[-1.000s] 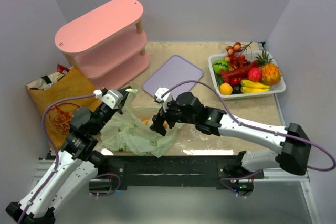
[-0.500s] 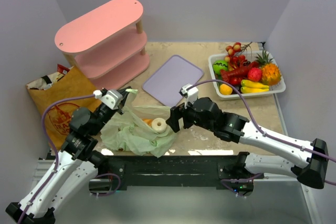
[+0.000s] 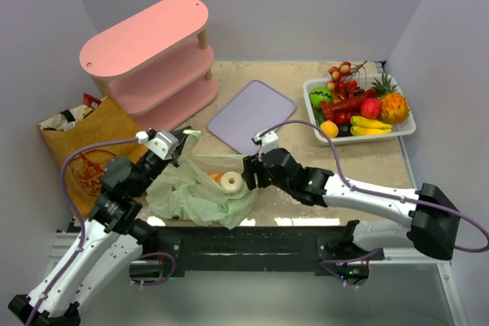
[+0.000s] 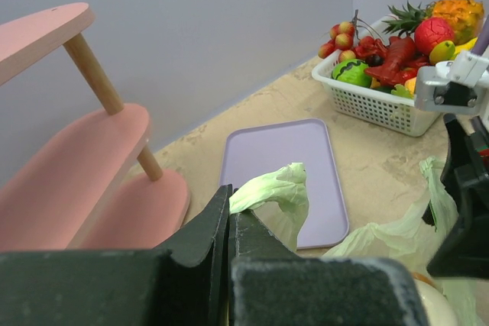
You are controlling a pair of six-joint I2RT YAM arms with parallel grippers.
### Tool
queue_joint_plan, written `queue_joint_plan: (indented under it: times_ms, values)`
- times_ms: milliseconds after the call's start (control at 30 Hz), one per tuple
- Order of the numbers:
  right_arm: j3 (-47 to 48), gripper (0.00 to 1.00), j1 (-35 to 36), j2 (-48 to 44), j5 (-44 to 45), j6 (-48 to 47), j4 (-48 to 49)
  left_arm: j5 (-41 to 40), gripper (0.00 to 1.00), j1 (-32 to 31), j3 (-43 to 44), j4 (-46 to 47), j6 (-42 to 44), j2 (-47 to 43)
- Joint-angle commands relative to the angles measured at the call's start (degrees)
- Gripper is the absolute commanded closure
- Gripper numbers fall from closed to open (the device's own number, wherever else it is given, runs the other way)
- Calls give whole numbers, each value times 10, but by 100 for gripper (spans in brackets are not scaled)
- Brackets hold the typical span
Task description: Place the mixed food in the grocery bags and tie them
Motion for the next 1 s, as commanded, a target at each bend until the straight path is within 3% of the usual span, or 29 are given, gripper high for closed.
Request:
queue_joint_plan:
  times_ms: [0, 33, 67, 167, 400, 633, 733, 833, 900, 933, 967]
  values:
    - [6, 47, 0, 14, 77, -67, 123, 3, 100, 3, -5, 32, -14, -2]
    - [14, 54, 0, 7, 80, -77, 123, 2, 100, 3, -6, 35, -15, 0]
    - [23, 73, 0, -19, 81, -94, 114, 1, 100, 3, -5, 43, -18, 0]
    - [62, 92, 0, -73, 78, -123, 75, -13, 100, 3, 5, 65, -29, 5]
    - [183, 95, 0, -177, 95, -153, -88, -21, 100, 3, 59, 133, -58, 13]
    - [173, 93, 0, -240, 141, -134, -157, 9, 100, 3, 47, 226, -89, -6]
    - [135, 88, 1, -267, 195, -122, -167, -9, 100, 3, 7, 242, -91, -10]
    - [111, 49, 0, -283, 204, -112, -188, 14, 100, 3, -17, 234, -123, 8]
    - [107, 34, 0, -287, 180, -121, -200, 40, 100, 3, -12, 209, -120, 25]
    - [109, 20, 0, -287, 174, -123, -200, 45, 100, 3, -9, 203, -117, 29]
    - [113, 16, 1, -289, 155, -121, -203, 47, 100, 3, -8, 193, -110, 39]
